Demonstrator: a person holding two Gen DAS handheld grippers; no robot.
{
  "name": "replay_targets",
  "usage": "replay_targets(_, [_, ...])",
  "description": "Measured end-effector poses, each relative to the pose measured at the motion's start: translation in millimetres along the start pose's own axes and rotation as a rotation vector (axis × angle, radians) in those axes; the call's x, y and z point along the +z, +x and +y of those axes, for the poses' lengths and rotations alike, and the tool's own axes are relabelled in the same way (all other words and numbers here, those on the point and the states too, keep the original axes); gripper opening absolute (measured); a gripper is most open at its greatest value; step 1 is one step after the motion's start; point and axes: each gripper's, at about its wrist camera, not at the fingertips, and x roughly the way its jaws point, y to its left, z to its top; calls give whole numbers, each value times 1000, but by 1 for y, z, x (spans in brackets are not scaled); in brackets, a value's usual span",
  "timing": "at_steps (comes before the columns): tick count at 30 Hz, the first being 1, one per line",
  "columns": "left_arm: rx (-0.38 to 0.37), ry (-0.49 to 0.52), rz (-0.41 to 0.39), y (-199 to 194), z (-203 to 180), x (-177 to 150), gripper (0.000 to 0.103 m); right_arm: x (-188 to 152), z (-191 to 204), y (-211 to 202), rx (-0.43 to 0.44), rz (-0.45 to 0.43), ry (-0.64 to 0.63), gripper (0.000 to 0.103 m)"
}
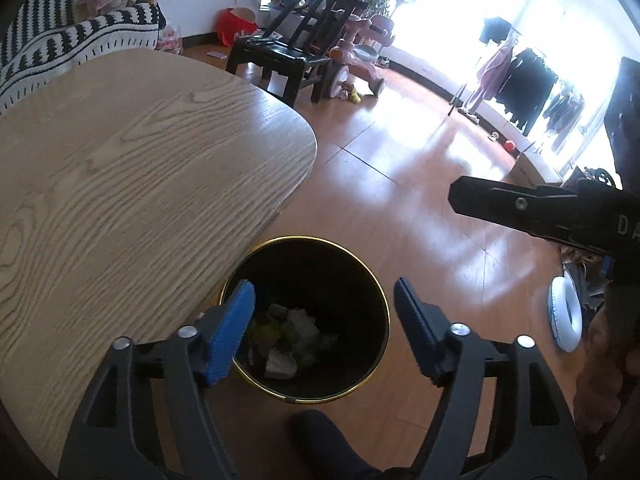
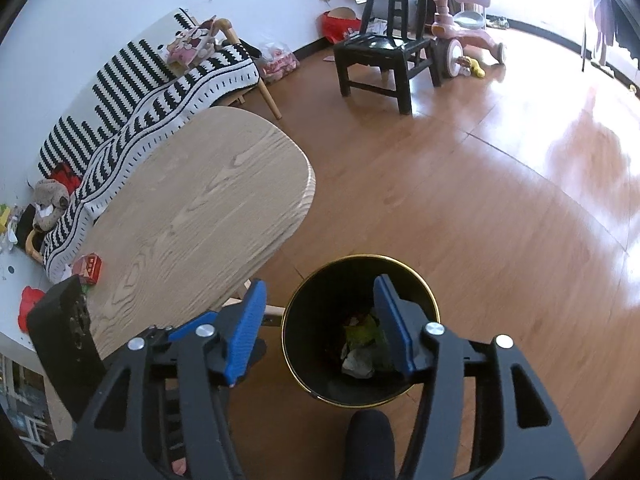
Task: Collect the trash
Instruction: 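Move both open tools back over the table toward the trash, then grasp the white tissue with the left tool while the right tool grasps the red cigarette box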
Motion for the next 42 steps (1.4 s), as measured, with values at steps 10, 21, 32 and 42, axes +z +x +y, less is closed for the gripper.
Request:
replay_targets(10, [81,-65,-104,-72,54,0,85,11,66,1,55,-50,-90,74])
replay_targets(21, [332,-300,-218,-190,195,-45,86,10,239,46,243,17,-266,74])
replay_targets(32, [546,-604,-289,-288,339,-117,86,-15,396,121,417,121,-405,75])
replay_targets(42, [599,-741,-255,-291,410,-129,86,-33,461,192,363,139,-644,81])
